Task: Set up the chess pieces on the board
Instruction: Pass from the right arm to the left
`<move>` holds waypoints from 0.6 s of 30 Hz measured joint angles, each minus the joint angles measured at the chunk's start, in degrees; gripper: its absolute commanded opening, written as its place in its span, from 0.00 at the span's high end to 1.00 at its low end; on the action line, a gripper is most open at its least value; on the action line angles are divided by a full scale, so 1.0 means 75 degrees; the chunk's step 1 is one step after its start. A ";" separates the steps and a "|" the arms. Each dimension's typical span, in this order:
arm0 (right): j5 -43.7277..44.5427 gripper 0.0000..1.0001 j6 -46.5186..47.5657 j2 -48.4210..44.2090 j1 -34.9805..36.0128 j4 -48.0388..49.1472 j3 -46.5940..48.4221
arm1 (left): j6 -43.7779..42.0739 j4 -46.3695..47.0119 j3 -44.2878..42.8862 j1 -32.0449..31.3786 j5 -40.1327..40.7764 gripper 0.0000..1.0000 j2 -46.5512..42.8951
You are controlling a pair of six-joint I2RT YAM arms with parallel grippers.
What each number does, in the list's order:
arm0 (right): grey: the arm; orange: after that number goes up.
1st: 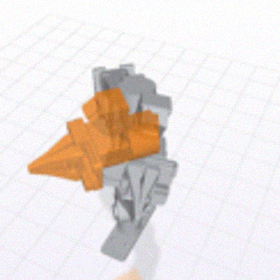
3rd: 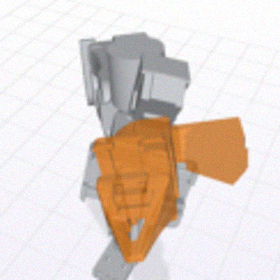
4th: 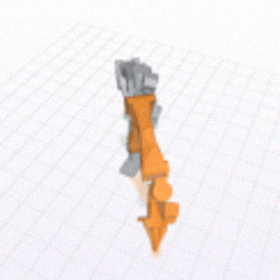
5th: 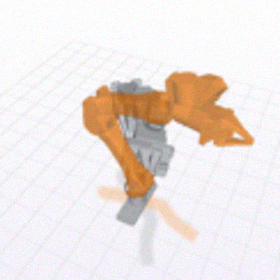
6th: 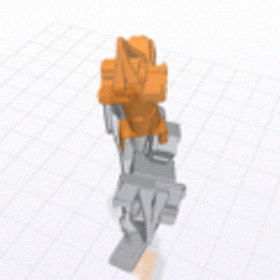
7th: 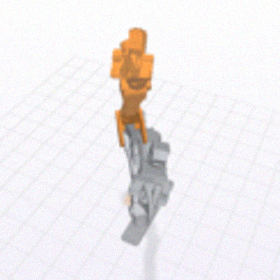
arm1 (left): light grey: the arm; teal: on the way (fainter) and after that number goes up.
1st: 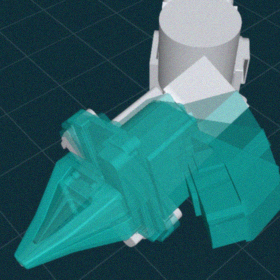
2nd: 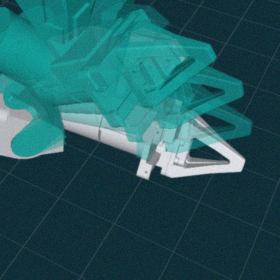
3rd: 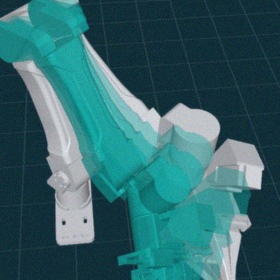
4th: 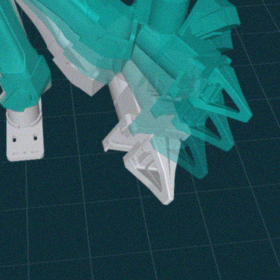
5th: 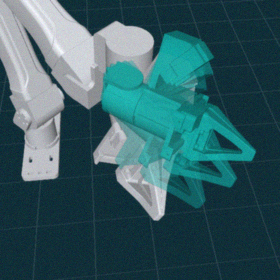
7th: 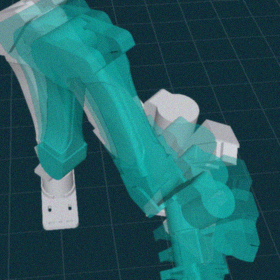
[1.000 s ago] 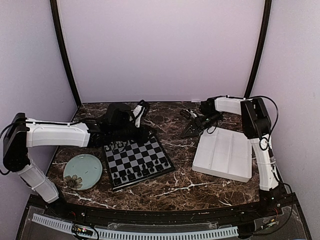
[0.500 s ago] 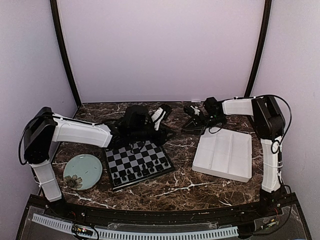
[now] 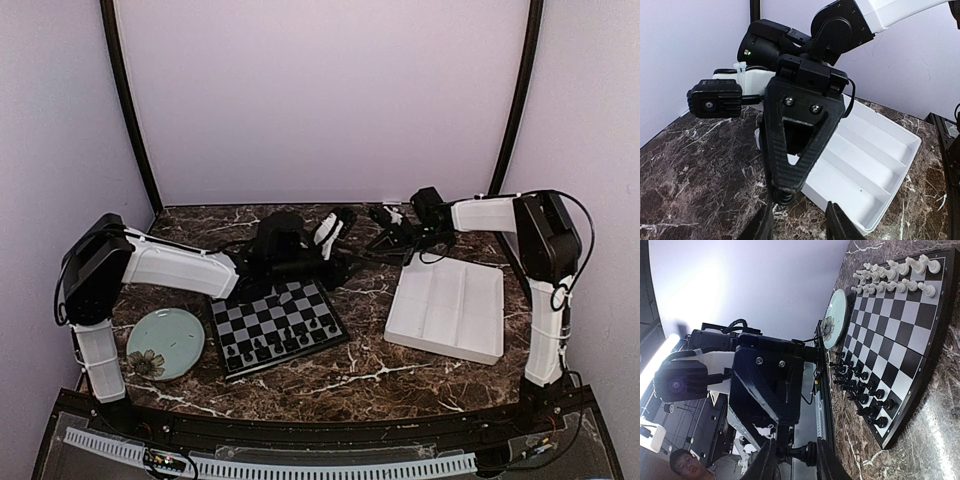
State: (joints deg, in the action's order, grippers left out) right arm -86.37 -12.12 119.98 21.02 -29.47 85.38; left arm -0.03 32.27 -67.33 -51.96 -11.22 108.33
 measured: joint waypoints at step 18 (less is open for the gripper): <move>0.0044 0.74 -0.0557 -0.0085 -0.0041 0.0679 -0.0189 | -0.0160 -0.0268 -0.0810 -0.0044 0.0108 0.70 0.0425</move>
State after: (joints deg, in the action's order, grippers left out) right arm -86.04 -16.29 119.35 20.71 -24.38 83.96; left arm -1.23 30.26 -73.41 -52.29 -10.41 111.53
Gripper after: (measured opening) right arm 0.266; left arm 0.291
